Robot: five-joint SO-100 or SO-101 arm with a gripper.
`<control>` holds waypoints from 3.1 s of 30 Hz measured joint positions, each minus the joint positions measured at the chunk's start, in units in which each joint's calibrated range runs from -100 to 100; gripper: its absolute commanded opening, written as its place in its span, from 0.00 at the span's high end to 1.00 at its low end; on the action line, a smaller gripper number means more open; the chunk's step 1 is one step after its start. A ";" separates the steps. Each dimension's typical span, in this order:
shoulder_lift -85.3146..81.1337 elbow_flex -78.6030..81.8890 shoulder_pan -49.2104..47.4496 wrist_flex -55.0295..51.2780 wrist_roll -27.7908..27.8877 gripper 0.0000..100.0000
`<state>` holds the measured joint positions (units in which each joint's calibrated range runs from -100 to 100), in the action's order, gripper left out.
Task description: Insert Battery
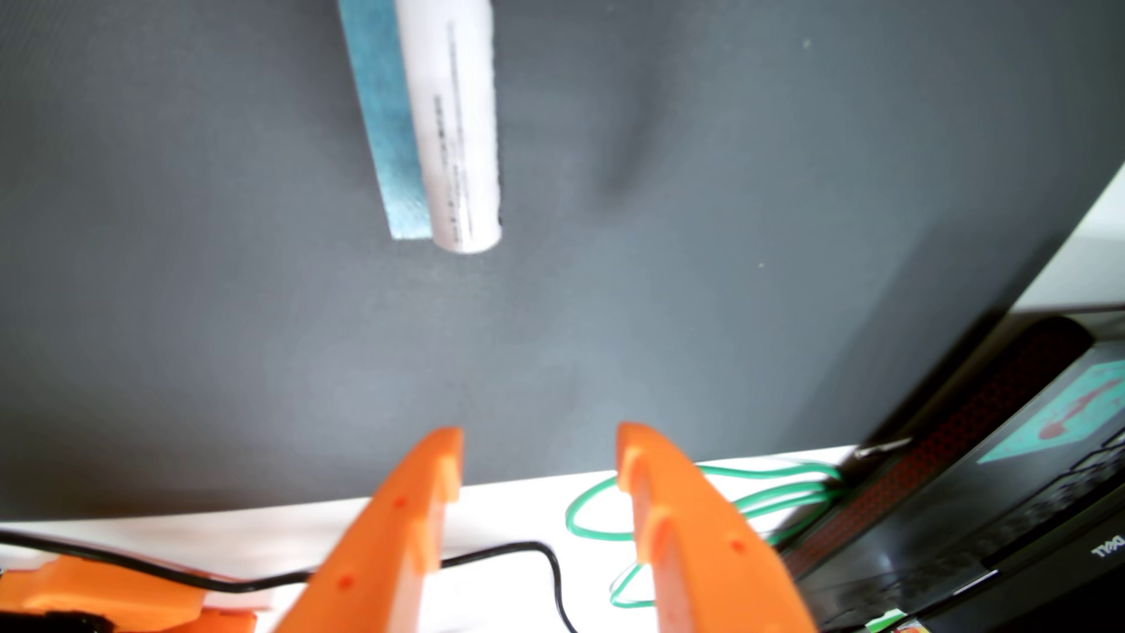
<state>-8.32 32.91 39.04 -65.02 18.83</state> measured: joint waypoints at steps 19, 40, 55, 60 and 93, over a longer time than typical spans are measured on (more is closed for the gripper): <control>0.00 3.35 -3.28 0.00 -3.73 0.84; 0.00 6.06 -6.80 -0.42 -6.64 0.85; 3.16 6.06 -7.37 -1.92 -7.20 0.85; 5.91 5.42 -7.37 -2.26 -6.23 0.85; 6.24 5.42 -6.47 0.67 -1.79 0.85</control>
<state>-2.08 38.34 32.57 -64.35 17.04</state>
